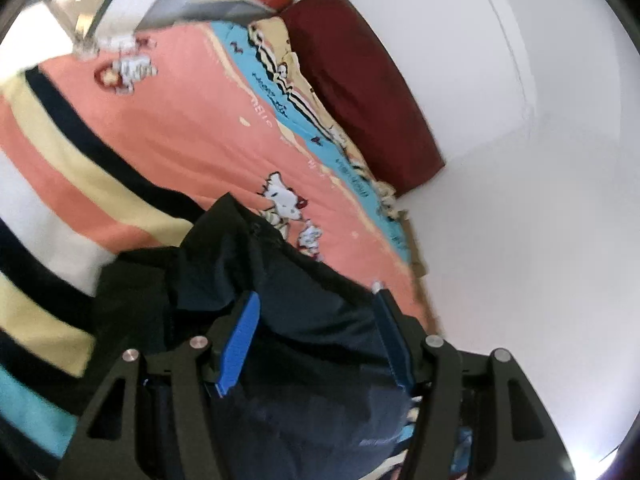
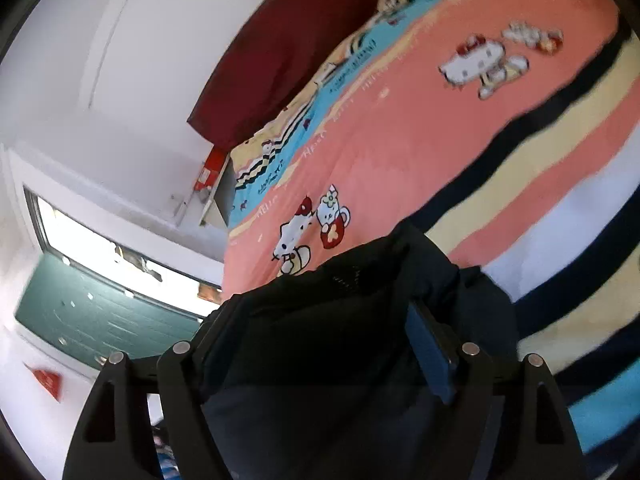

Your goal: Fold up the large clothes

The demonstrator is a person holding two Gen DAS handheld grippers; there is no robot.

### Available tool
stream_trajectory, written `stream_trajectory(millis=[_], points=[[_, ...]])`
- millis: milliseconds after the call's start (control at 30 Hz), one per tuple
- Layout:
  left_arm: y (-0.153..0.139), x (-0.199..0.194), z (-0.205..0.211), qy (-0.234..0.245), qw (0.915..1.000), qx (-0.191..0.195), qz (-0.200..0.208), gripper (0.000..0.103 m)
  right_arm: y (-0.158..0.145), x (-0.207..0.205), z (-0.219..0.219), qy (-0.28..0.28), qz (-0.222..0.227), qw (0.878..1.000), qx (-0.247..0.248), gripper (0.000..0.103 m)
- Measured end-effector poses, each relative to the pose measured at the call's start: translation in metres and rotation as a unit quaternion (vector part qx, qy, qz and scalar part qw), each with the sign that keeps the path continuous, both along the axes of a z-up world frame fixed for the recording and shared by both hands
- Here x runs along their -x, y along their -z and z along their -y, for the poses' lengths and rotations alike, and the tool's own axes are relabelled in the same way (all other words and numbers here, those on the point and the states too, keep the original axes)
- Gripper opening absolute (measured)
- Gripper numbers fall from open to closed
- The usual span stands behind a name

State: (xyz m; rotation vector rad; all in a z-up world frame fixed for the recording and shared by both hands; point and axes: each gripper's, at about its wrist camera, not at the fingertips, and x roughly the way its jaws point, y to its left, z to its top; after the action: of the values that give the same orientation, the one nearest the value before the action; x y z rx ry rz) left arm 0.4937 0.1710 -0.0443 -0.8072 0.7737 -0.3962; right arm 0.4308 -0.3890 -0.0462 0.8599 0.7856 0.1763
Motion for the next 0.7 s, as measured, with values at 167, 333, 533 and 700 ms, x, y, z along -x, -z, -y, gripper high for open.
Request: stream_trajectory(millis=[167,333,533,700], points=[[-0.020,0.023,0.042,0.054,0.9936,-0.099,0.010,0.058,-0.028,0.014,-0.046,-0.059,0.016,0.995,0.082,0.080],[-0.007,0.026,0.101,0.103,0.9803,-0.168,0.005,0.058,-0.034,0.023,-0.099,-0.120,0.020,0.981,0.152,0.080],[0.009,-0.010,0.168,0.134,0.9459,-0.295,0.006,0.058,-0.018,-0.003,-0.143,-0.161,0.003,0.955,0.249,0.080],[0.035,-0.063,0.202,0.130,0.9134,-0.386,-0.012,0.059,0.004,-0.046,-0.149,-0.175,-0.026,0.943,0.282,0.080]])
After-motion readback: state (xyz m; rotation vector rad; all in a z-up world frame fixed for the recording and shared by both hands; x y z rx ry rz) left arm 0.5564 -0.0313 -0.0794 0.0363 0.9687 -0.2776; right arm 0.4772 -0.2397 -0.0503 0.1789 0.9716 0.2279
